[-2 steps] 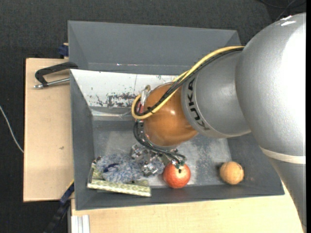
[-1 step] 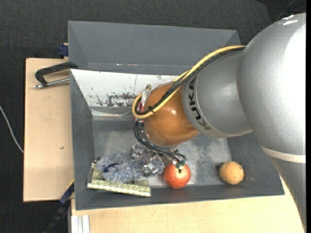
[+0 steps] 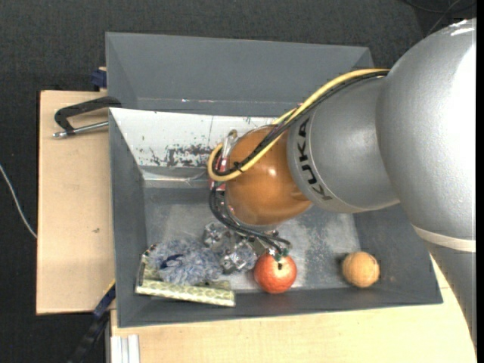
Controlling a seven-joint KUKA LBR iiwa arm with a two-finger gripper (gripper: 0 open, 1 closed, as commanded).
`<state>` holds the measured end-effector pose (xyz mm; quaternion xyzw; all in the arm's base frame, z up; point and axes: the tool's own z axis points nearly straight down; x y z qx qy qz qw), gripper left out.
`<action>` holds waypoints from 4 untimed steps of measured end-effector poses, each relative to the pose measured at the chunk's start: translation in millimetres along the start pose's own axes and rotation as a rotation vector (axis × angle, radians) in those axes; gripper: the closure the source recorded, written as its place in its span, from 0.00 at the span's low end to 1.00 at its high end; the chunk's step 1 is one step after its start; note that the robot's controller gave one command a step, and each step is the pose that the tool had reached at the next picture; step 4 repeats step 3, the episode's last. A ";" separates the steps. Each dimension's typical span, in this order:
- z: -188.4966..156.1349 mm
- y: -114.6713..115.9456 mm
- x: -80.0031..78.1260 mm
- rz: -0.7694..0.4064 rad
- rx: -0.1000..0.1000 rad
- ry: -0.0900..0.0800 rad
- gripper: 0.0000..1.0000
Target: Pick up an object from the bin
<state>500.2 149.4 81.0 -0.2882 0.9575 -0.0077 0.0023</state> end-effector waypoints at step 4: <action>-56.4 6.0 -1.0 -0.006 -0.017 -0.002 1.00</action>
Offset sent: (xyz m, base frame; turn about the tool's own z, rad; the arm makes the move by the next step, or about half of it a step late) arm -0.0001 0.0001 0.1089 0.0000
